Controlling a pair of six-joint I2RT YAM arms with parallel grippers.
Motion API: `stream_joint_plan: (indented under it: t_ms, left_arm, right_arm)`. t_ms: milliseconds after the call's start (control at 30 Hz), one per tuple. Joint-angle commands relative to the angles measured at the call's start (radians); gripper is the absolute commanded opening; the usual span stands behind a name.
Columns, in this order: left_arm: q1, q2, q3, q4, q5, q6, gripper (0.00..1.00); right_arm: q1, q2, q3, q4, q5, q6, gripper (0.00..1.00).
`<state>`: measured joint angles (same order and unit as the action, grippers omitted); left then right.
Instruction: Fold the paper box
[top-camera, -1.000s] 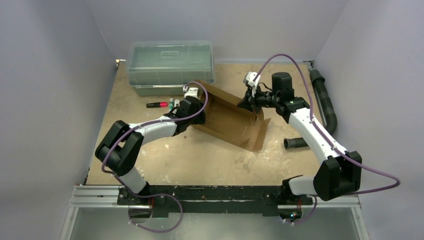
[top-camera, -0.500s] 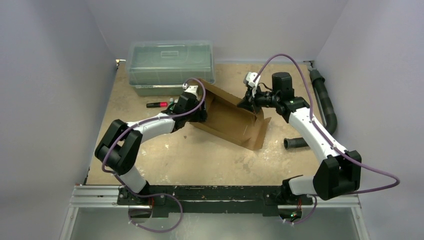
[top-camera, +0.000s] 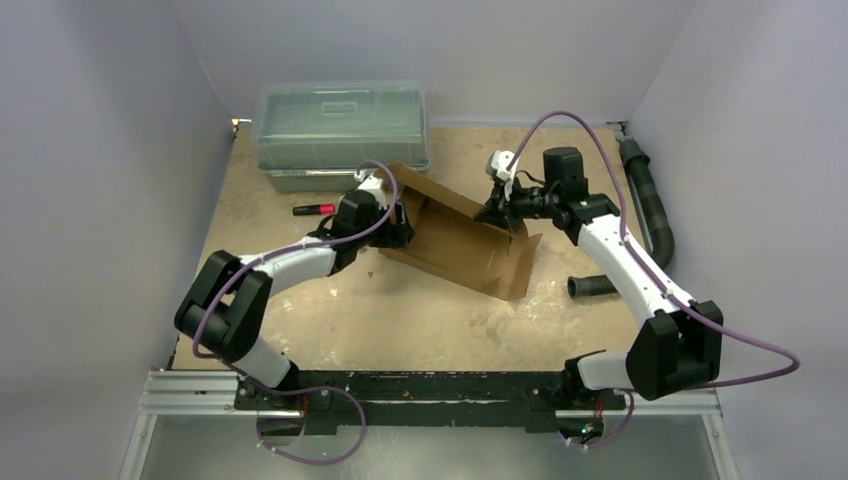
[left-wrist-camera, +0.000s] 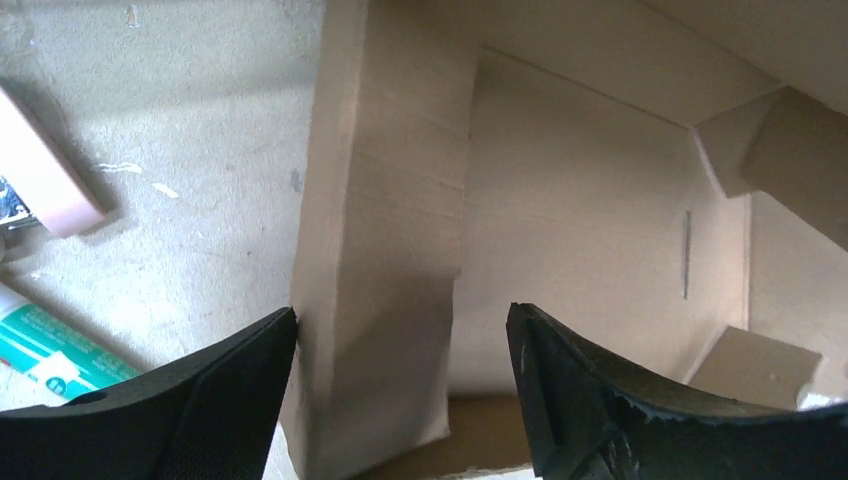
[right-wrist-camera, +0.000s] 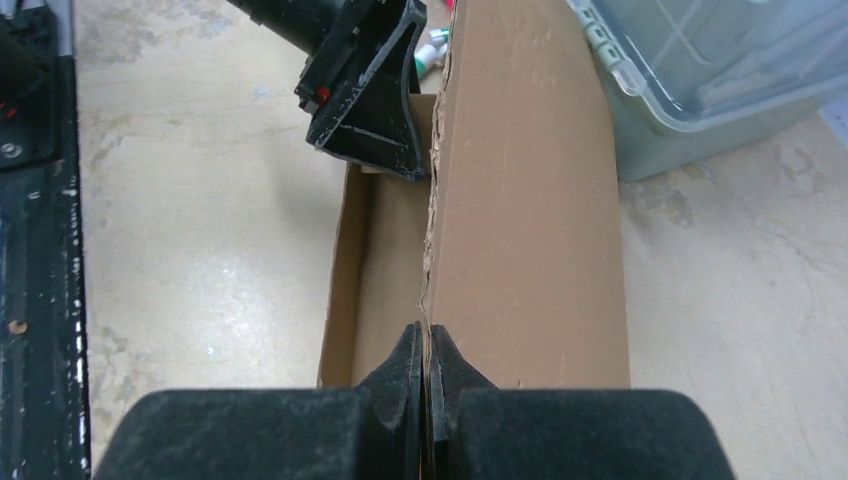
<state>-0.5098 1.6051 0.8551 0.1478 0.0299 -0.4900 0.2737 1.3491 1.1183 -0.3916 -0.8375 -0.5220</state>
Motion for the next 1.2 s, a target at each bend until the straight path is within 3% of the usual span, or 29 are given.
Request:
stream_joint_plan:
  t_ms: [0,600,900,1100,1167]
  left_arm:
    - [0.010,-0.143,-0.080,0.233,0.039,0.006,0.77]
    - [0.009,-0.291,-0.280,0.280,-0.027,-0.092,0.63]
    - [-0.007,-0.312,-0.320,0.183,-0.027,-0.100,0.63]
    - [-0.009,-0.279,-0.346,0.161,-0.027,-0.099,0.62]
    - [-0.010,-0.255,-0.334,0.166,-0.054,-0.095,0.55]
  right_arm:
    - [0.008,-0.011,0.030,-0.151,-0.121,-0.107,0.00]
    - [0.008,-0.134,0.004,-0.281,-0.184,-0.220,0.00]
    - [0.008,-0.125,-0.046,-0.083,-0.015,-0.013,0.00]
    - [0.008,-0.104,-0.029,-0.047,-0.023,0.039,0.00]
    - [0.009,-0.099,-0.011,-0.059,-0.071,0.037,0.00]
